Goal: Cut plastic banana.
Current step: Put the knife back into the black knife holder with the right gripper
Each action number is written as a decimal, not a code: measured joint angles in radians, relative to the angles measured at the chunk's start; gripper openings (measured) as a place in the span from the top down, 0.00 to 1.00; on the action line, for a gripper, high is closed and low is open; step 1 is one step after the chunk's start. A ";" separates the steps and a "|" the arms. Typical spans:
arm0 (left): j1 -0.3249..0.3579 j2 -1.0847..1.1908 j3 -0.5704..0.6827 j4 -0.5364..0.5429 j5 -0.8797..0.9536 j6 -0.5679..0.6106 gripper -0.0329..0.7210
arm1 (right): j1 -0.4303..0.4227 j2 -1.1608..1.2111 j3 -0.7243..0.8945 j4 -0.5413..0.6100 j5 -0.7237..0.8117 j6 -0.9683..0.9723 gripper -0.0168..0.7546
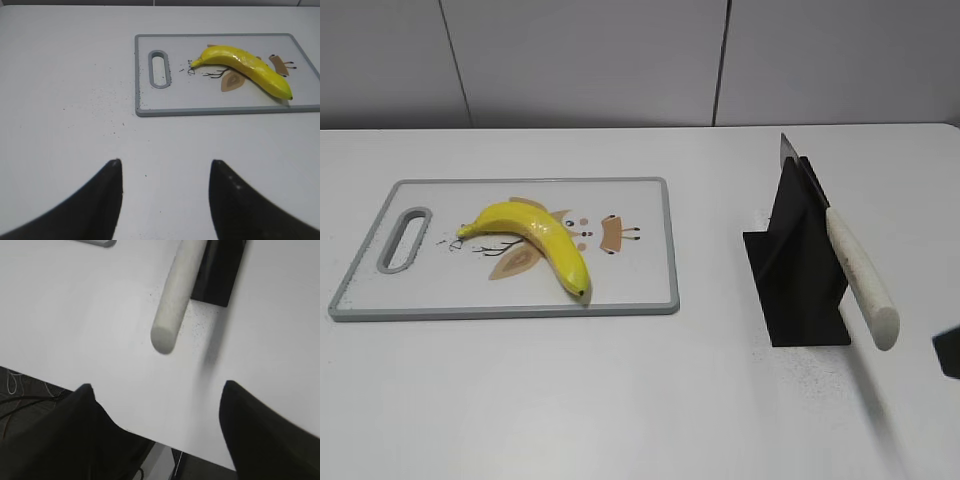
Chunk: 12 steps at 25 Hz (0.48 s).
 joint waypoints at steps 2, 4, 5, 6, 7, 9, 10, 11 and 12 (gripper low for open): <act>0.000 0.000 0.000 0.000 0.000 0.000 0.24 | 0.000 -0.125 0.056 -0.008 0.009 -0.015 0.23; 0.000 0.000 0.000 0.001 0.000 0.000 0.24 | 0.000 -0.242 0.093 -0.025 0.035 -0.039 0.23; 0.000 0.000 0.000 0.001 0.000 0.000 0.24 | 0.000 -0.300 0.103 -0.035 0.053 -0.053 0.23; 0.000 0.000 0.000 0.001 0.000 0.000 0.24 | 0.000 -0.355 0.107 -0.045 0.080 -0.070 0.23; 0.000 0.000 0.000 0.001 0.000 0.000 0.25 | 0.000 -0.399 0.110 -0.050 0.111 -0.092 0.23; 0.000 0.000 0.000 0.002 0.000 0.000 0.25 | 0.000 -0.494 0.116 -0.062 0.146 -0.129 0.23; 0.000 0.000 0.000 0.002 0.000 0.000 0.25 | 0.000 -0.531 0.120 -0.066 0.152 -0.138 0.23; 0.000 0.000 0.000 0.002 0.000 0.000 0.25 | 0.000 -0.573 0.122 -0.068 0.152 -0.144 0.23; 0.000 0.000 0.000 0.002 0.000 0.000 0.25 | 0.000 -0.613 0.123 -0.067 0.152 -0.147 0.23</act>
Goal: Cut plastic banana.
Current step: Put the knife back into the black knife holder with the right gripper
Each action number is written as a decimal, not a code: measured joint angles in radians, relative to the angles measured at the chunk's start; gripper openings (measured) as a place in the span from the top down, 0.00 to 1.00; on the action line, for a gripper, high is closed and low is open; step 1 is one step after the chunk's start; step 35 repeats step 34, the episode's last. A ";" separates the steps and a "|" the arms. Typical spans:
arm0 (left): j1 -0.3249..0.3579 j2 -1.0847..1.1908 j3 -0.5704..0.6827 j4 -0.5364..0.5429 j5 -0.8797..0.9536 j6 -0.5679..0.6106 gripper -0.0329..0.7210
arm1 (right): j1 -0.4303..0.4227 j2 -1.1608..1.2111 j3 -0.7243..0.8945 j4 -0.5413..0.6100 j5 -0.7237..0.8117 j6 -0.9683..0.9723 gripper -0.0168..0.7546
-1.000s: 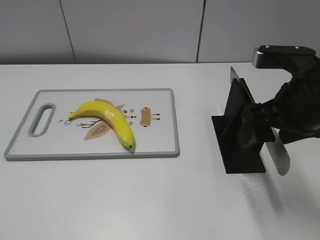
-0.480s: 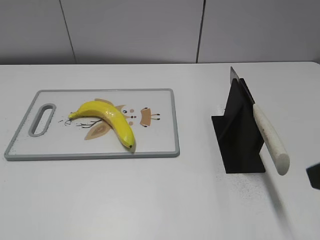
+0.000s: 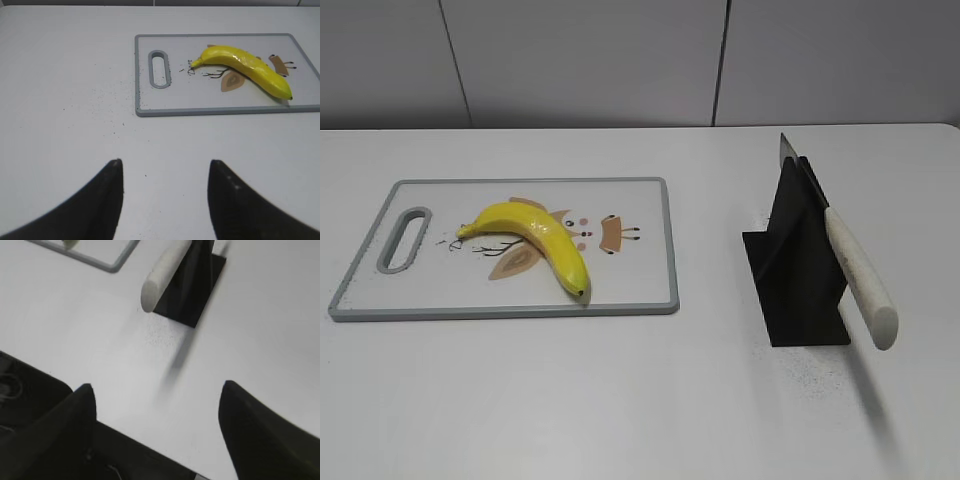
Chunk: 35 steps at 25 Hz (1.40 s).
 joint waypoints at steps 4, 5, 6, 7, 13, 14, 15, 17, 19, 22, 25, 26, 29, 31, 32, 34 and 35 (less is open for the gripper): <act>0.000 0.000 0.000 0.001 0.000 0.000 0.26 | 0.000 -0.129 0.005 -0.001 0.000 -0.006 0.23; 0.000 0.000 0.000 0.001 0.000 0.000 0.26 | 0.000 -0.151 0.005 -0.001 0.000 -0.007 0.23; 0.000 0.000 0.000 0.001 0.000 0.000 0.26 | 0.000 -0.174 0.005 -0.001 0.000 -0.007 0.23; 0.000 0.000 0.000 0.001 0.000 0.000 0.26 | 0.000 -0.188 0.005 0.000 0.000 -0.007 0.23; 0.000 0.000 0.000 0.001 0.000 0.000 0.26 | -0.021 -0.198 0.005 0.012 -0.001 -0.007 0.23; 0.000 0.000 0.000 0.001 0.000 0.000 0.26 | -0.037 -0.198 0.005 0.012 -0.001 -0.007 0.24; 0.000 0.000 0.000 0.001 0.000 0.000 0.26 | -0.061 -0.198 0.005 0.012 0.000 -0.007 0.24; 0.000 0.000 0.000 0.001 0.000 0.000 0.26 | -0.119 -0.199 0.005 0.012 0.000 -0.007 0.24; 0.000 0.000 0.000 0.001 0.000 0.000 0.26 | -0.184 -0.199 0.005 0.013 0.000 -0.007 0.24; 0.000 0.000 0.000 0.001 0.000 0.000 0.26 | -0.264 -0.199 0.005 0.013 0.000 -0.007 0.24; 0.000 0.000 0.000 0.001 0.000 0.000 0.26 | -0.305 -0.199 0.005 0.013 -0.001 -0.007 0.24; 0.000 0.000 0.000 0.001 0.000 0.000 0.26 | -0.309 -0.199 0.005 0.013 -0.001 -0.007 0.24; 0.000 0.000 0.000 0.001 0.000 0.000 0.26 | -0.312 -0.199 0.005 0.014 -0.001 -0.007 0.24; 0.000 0.000 0.000 0.001 0.000 0.000 0.26 | -0.312 -0.199 0.005 0.014 -0.001 -0.007 0.24; 0.000 0.000 0.000 0.001 0.000 0.000 0.26 | -0.312 -0.199 0.005 0.014 -0.001 -0.007 0.24; 0.000 0.000 0.000 0.001 0.000 0.000 0.26 | -0.312 -0.199 0.005 0.014 -0.001 -0.007 0.24; 0.000 0.000 0.000 0.001 0.000 0.000 0.26 | -0.312 -0.199 0.005 0.014 -0.001 -0.007 0.24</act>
